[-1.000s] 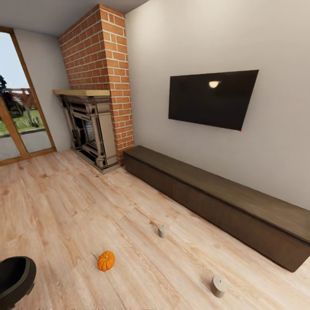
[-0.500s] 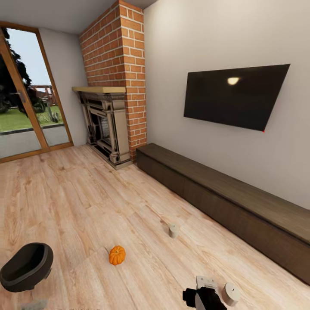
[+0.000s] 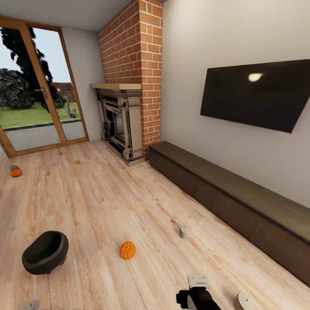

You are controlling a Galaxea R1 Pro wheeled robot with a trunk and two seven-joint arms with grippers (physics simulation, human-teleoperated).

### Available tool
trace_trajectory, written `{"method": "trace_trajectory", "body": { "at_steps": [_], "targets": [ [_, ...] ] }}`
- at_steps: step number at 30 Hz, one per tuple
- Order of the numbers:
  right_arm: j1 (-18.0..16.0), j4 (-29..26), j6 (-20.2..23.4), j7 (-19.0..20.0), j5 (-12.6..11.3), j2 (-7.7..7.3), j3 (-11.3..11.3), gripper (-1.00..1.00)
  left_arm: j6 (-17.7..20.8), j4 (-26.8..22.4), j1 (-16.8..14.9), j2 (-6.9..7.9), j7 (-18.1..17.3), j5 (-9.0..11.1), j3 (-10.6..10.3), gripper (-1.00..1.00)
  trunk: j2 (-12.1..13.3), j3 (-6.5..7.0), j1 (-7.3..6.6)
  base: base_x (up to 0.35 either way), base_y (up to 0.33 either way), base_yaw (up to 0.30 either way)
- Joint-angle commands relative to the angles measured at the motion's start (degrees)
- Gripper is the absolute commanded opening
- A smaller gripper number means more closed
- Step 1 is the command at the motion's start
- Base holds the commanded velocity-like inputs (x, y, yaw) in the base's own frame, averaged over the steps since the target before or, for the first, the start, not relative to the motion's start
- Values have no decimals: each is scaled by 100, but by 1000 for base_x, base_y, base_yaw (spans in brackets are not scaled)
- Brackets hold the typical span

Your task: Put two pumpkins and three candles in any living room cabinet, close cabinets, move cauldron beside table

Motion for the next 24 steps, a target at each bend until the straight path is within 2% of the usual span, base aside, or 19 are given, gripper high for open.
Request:
{"method": "trace_trajectory", "body": {
  "at_steps": [1, 10, 15, 24],
  "targets": [
    [5, 10, -35, 7, 2, 0, 12, 100, -31, 13, 0, -1, -3, 1, -2, 100, 0, -7, 0, 1, 0, 216],
    [34, 28, -169, 13, 5, 0, 31, 100, -120, 52, 0, -3, 8, 11, 0, 100, 0, -67, 0, 36, 0, 210],
    [35, 28, -249, 5, 6, 0, 39, 100, -142, 73, 0, -3, 24, 19, 4, 100, 0, -77, 0, 259, 0, 135],
    [35, 139, -436, -7, 13, 0, 48, 100, -143, 80, 0, -3, 13, 19, 21, 100, 0, -98, 0, 308, 80, 263]
  ]
}}
